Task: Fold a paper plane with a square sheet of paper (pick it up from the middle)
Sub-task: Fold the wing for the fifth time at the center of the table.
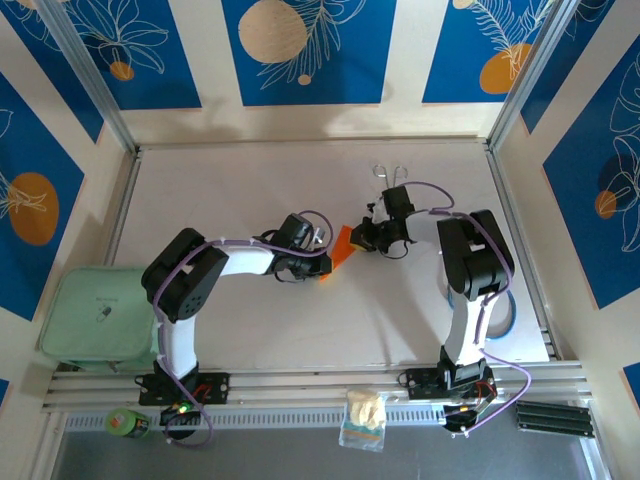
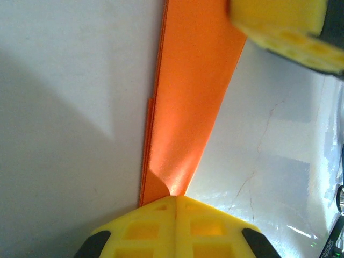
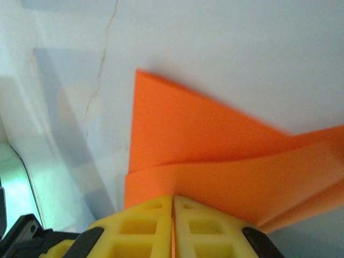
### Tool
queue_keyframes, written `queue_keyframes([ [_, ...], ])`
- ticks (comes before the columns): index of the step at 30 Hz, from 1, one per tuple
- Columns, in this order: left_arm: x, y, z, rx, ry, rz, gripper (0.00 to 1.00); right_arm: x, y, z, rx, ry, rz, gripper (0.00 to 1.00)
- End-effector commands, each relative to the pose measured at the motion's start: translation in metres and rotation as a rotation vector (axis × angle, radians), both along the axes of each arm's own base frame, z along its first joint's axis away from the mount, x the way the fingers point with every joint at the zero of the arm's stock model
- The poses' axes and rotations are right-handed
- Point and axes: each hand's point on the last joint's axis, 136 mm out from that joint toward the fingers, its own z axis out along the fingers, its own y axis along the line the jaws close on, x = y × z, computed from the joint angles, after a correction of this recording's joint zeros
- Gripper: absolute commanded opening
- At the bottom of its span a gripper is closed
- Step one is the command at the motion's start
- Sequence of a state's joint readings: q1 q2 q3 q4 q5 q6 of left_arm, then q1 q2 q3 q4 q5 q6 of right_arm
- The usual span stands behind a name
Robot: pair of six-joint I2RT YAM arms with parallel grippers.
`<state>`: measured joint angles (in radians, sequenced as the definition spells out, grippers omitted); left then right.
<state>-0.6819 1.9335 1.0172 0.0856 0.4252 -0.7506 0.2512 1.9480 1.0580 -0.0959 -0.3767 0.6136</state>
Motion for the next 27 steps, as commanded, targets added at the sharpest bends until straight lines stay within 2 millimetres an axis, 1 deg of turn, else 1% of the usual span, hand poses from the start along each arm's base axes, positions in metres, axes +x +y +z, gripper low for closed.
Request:
queue_keyframes([
  [1,-0.026,0.03,-0.04,0.143,0.125,0.009,0.0,0.01,-0.013,-0.01,-0.026,0.019,-0.05,0.1],
  [6,-0.026,0.03,-0.039,0.145,0.125,0.004,0.0,0.021,-0.028,-0.018,-0.065,0.035,-0.096,0.1],
  [14,-0.027,0.031,-0.04,0.15,0.129,0.004,0.0,0.029,-0.054,-0.026,-0.108,0.048,-0.18,0.1],
  [23,-0.027,0.031,-0.039,0.153,0.129,-0.003,0.0,0.048,-0.062,-0.017,-0.048,0.012,-0.219,0.1],
  [27,-0.027,0.03,-0.039,0.15,0.13,-0.007,0.0,0.059,-0.069,-0.007,-0.018,-0.021,-0.247,0.1],
])
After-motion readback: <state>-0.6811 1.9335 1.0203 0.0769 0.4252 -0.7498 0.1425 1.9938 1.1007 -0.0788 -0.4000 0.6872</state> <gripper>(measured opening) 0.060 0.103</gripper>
